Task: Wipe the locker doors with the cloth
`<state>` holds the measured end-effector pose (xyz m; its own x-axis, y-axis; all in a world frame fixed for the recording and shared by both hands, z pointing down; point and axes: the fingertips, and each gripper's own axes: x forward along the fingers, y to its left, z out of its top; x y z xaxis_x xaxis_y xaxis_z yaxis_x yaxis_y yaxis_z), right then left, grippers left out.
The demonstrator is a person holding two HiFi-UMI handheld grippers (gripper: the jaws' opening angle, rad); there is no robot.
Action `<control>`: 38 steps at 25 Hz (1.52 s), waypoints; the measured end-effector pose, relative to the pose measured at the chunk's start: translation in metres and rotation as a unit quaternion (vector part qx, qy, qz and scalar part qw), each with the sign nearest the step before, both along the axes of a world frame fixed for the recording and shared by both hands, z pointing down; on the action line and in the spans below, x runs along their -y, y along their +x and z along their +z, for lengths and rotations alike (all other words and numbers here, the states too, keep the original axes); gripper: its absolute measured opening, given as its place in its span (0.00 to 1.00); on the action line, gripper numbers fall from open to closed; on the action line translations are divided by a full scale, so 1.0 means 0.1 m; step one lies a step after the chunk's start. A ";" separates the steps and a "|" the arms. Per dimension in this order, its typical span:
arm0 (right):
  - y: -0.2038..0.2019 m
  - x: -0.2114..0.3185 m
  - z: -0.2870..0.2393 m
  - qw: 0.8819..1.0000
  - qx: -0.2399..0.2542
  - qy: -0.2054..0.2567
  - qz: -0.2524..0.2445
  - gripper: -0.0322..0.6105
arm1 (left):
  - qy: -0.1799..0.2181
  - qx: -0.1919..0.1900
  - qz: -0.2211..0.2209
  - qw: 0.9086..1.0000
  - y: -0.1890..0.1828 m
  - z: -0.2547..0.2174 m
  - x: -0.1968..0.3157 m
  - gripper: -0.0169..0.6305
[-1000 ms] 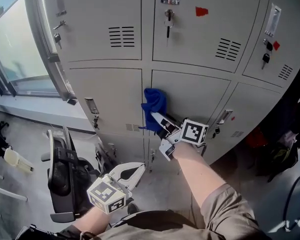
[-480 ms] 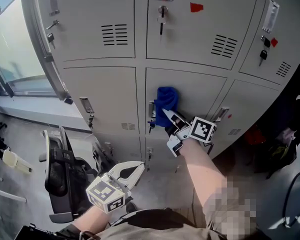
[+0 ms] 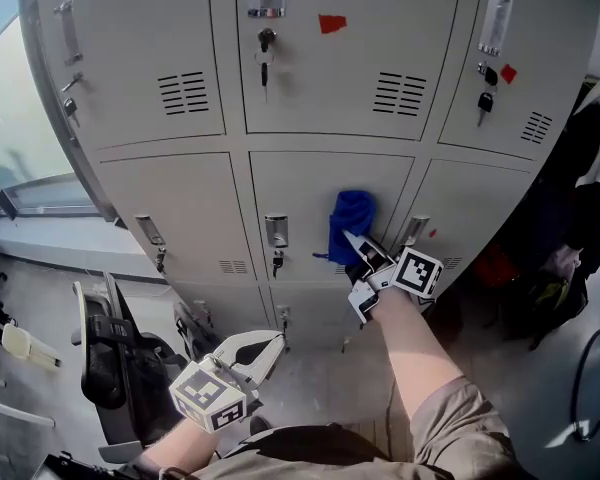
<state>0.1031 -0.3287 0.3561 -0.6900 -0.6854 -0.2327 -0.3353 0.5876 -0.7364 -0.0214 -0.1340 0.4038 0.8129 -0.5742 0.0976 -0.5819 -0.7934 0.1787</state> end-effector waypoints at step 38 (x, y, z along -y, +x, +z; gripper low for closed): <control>-1.37 -0.31 0.53 0.993 -0.042 -0.028 -0.106 0.14 | -0.009 0.006 -0.046 0.999 -0.49 0.05 -0.16 0.02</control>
<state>-0.0339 -0.2978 0.4090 -0.8354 -0.5332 -0.1334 -0.2709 0.6106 -0.7442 -0.0701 -0.1176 0.4091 0.7552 -0.6447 0.1184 -0.6547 -0.7330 0.1848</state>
